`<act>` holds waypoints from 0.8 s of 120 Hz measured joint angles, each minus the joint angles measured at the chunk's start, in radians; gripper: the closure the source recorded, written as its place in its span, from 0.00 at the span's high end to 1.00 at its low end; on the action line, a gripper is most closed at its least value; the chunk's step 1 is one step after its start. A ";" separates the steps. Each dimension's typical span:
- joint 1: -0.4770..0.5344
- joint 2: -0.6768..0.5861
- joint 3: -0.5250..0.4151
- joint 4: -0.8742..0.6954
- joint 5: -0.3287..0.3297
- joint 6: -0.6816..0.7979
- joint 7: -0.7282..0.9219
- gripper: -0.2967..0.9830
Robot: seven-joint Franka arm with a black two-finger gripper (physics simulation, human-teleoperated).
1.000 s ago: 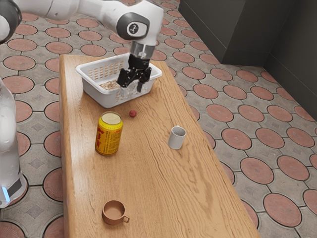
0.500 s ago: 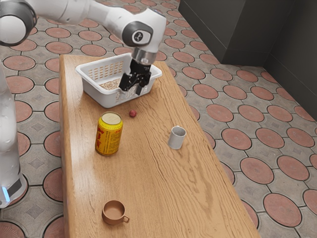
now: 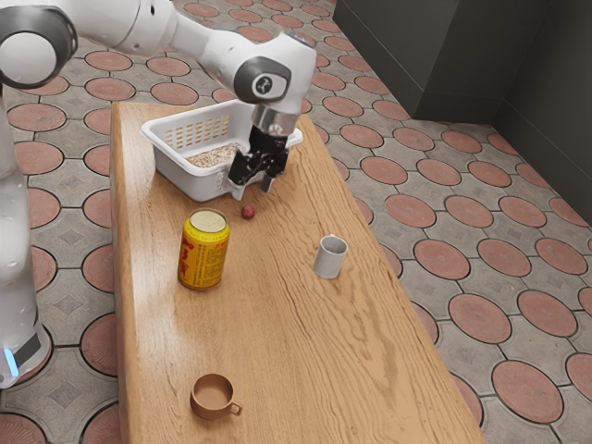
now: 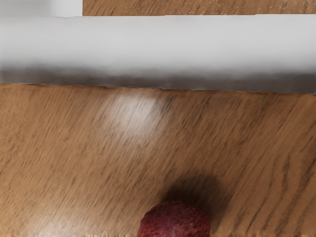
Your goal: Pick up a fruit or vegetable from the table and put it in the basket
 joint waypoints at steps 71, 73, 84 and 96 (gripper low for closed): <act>-0.014 -0.012 0.000 -0.062 -0.011 0.061 0.005 0.77; -0.014 -0.012 0.000 -0.067 -0.012 0.064 0.005 0.77; -0.016 -0.011 0.000 -0.086 -0.012 0.088 0.005 0.77; -0.016 -0.011 -0.001 -0.106 -0.017 0.111 0.003 0.77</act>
